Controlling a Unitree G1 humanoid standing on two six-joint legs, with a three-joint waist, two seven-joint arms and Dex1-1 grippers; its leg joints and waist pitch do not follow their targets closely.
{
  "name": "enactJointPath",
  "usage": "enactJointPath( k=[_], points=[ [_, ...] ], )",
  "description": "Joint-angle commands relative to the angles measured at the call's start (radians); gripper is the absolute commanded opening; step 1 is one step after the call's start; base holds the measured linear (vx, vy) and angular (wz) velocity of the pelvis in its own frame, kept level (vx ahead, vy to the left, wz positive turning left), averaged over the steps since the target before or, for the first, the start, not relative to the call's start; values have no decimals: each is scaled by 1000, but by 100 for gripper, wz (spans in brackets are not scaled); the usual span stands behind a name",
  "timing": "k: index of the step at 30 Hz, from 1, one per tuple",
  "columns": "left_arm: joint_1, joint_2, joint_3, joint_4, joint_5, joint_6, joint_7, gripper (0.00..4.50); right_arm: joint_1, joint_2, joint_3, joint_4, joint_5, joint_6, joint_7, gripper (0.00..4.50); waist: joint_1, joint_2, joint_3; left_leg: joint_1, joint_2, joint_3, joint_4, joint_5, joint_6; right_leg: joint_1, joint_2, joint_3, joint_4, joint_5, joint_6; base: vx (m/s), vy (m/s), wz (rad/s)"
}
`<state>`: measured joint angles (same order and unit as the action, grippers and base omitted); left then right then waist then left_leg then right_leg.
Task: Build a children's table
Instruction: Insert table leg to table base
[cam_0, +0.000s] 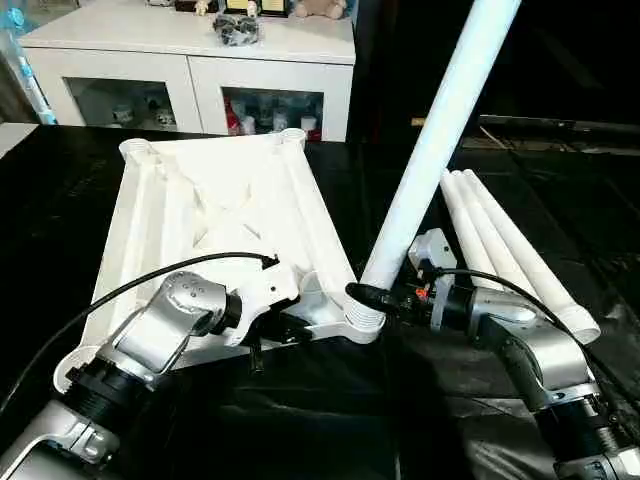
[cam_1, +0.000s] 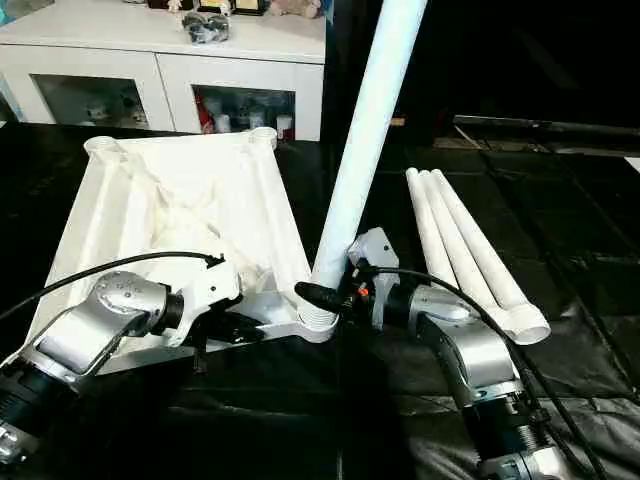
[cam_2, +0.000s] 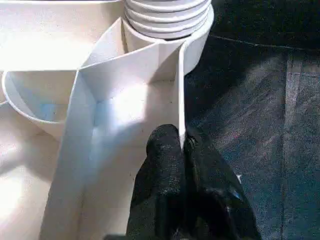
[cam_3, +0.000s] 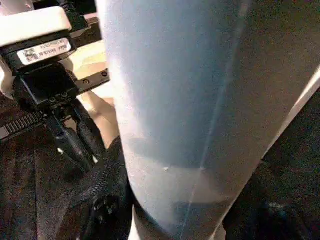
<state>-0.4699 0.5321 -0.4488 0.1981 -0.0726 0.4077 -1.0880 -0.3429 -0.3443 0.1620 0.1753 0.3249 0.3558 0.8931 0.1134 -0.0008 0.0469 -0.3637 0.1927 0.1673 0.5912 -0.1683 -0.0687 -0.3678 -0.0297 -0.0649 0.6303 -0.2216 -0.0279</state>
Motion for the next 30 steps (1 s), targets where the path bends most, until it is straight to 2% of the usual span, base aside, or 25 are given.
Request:
enactJointPath(
  k=[1, 2, 3, 5, 6, 8, 9, 10, 12, 13, 14, 15, 16, 17, 18, 19, 20, 21, 22, 24, 26, 27, 28, 30],
  points=[
    [8, 3, -23, -14, 20, -4, -16, 0, 0, 15, 5, 47, 4, 21, 2, 191, -5, 7, -49, 15, 43, -19, -72, -265, -4, 23, -111, 61, -105, -334, -128, 0, 0, 0],
    [8, 3, -23, -13, 20, -5, -18, 0, -3, 21, -5, 55, 12, 24, -3, 191, -5, 7, -49, 16, 43, -19, -72, -269, -4, 23, -112, 61, -107, -340, -128, 0, 0, 0],
    [8, 3, -24, -13, 20, -6, -20, 0, -6, 25, -12, 61, 17, 25, -7, 191, -6, 12, -48, 17, 42, -19, -72, -284, -7, 21, -111, 61, -109, -354, -128, 0, 0, 0],
    [7, 2, -22, -13, 18, -3, -23, 0, -7, 38, -34, 74, 36, 29, -17, 191, -7, 13, -48, 18, 43, -21, -74, -296, -10, 21, -113, 60, -111, -366, -129, 0, 0, 0],
    [6, 2, -21, -11, 18, -2, -22, 0, -5, 45, -48, 77, 49, 34, -21, 191, -5, 24, -48, 19, 43, -23, -74, -302, -14, 21, -113, 60, -109, -369, -129, 0, 0, 0],
    [1, 0, -16, -1, 18, 0, -20, 0, 8, 58, -79, 77, 80, 46, -30, 191, -8, 20, -49, 19, 44, -23, -75, -309, -14, 22, -113, 61, -112, -362, -133, 0, 0, 0],
    [-2, -1, -14, 6, 19, -1, -21, 0, 22, 60, -87, 73, 86, 47, -33, 191, -5, 31, -49, 20, 44, -24, -74, -311, -17, 21, -112, 60, -109, -355, -135, 0, 0, 0],
    [-5, -2, -13, 12, 19, 1, -21, 0, 37, 61, -90, 68, 87, 45, -36, 191, -6, 32, -48, 20, 43, -24, -75, -315, -18, 21, -111, 60, -110, -349, -137, 0, 0, 0],
    [-8, -4, -10, 17, 18, 4, -20, 0, 55, 62, -94, 63, 86, 40, -39, 191, -4, 27, -50, 18, 43, -23, -74, -303, -14, 23, -112, 61, -109, -325, -141, 0, 0, 0],
    [-12, -6, -8, 24, 18, 8, -18, 0, 75, 65, -97, 59, 84, 30, -44, 191, -5, 32, -50, 15, 42, -22, -75, -294, -12, 25, -109, 60, -109, -313, -141, 0, 0, 0],
    [-17, -9, -4, 33, 19, 10, -14, 0, 100, 72, -104, 54, 85, 18, -52, 191, -3, 43, -51, 17, 42, -24, -73, -293, -13, 23, -110, 60, -106, -305, -143, 0, 0, 0],
    [-21, -12, -2, 39, 20, 12, -11, 0, 116, 77, -110, 51, 86, 10, -58, 191, -4, 38, -52, 16, 42, -21, -72, -289, -8, 24, -110, 61, -109, -296, -142, 0, 0, 0],
    [-27, -15, 1, 50, 22, 14, -5, 0, 144, 84, -116, 45, 86, -6, -66, 191, -3, 42, -52, 15, 41, -21, -73, -287, -4, 25, -109, 60, -110, -299, -141, 0, 0, 0],
    [-33, -17, 3, 60, 25, 15, -1, 0, 174, 91, -119, 37, 83, -24, -74, 191, -1, 50, -53, 16, 42, -23, -73, -290, -5, 24, -111, 60, -108, -299, -141, 0, 0, 0],
    [-33, -17, 3, 60, 25, 15, -1, 0, 174, 91, -119, 37, 83, -24, -74, 191, -2, 45, -51, 15, 41, -22, -73, -298, -1, 23, -110, 60, -113, -316, -137, 0, 0, 0],
    [-38, -19, 6, 68, 26, 18, 1, 0, 205, 94, -114, 29, 70, -47, -83, 191, -2, 56, -51, 14, 41, -24, -75, -303, -2, 24, -113, 59, -113, -341, -134, 0, 0, 0],
    [-38, -19, 6, 68, 26, 18, 1, 0, 205, 94, -114, 29, 70, -47, -83, 191, -3, 53, -50, 17, 41, -23, -75, -313, -1, 21, -112, 59, -118, -361, -127, 0, 0, 0],
    [-44, -20, 8, 76, 29, 20, 4, 0, 230, 91, -101, 18, 53, -68, -89, 191, -3, 57, -49, 17, 40, -24, -74, -320, 0, 21, -113, 59, -121, -392, -119, 0, 0, 0],
    [-48, -22, 10, 83, 31, 18, 4, 0, 248, 86, -87, 8, 34, -89, -93, 191, -3, 56, -50, 18, 40, -23, -75, -321, 2, 19, -113, 60, -123, -408, -110, 0, 0, 0],
    [-53, -25, 10, 96, 36, 15, 7, 0, 265, 73, -65, -2, -5, -121, -99, 191, -2, 57, -51, 18, 40, -24, -76, -314, 5, 19, -113, 60, -123, -415, -102, 0, 0, 0],
    [-57, -26, 10, 104, 41, 10, 6, 0, 272, 36, -11, -7, -74, -159, -86, 191, -3, 56, -51, 14, 41, -24, -78, -307, 6, 20, -111, 59, -122, -408, -97, 0, 0, 0],
    [-58, -26, 10, 105, 42, 8, 6, 0, 272, 29, -1, -7, -85, -163, -83, 191, -4, 58, -50, 14, 40, -24, -78, -306, 7, 20, -111, 59, -123, -414, -92, 0, 0, 0],
    [-59, -25, 6, 109, 47, 0, 3, 0, 267, 8, 28, -6, -116, -172, -70, 191, -3, 52, -51, 15, 40, -24, -78, -300, 10, 20, -112, 59, -122, -417, -90, 0, 0, 0],
    [-59, -19, 1, 109, 55, -12, 0, 0, 231, -5, 59, 7, -130, -158, -47, 191, -5, 44, -51, 13, 40, -23, -79, -292, 18, 21, -111, 59, -123, -414, -91, 0, 0, 0]
  ],
)
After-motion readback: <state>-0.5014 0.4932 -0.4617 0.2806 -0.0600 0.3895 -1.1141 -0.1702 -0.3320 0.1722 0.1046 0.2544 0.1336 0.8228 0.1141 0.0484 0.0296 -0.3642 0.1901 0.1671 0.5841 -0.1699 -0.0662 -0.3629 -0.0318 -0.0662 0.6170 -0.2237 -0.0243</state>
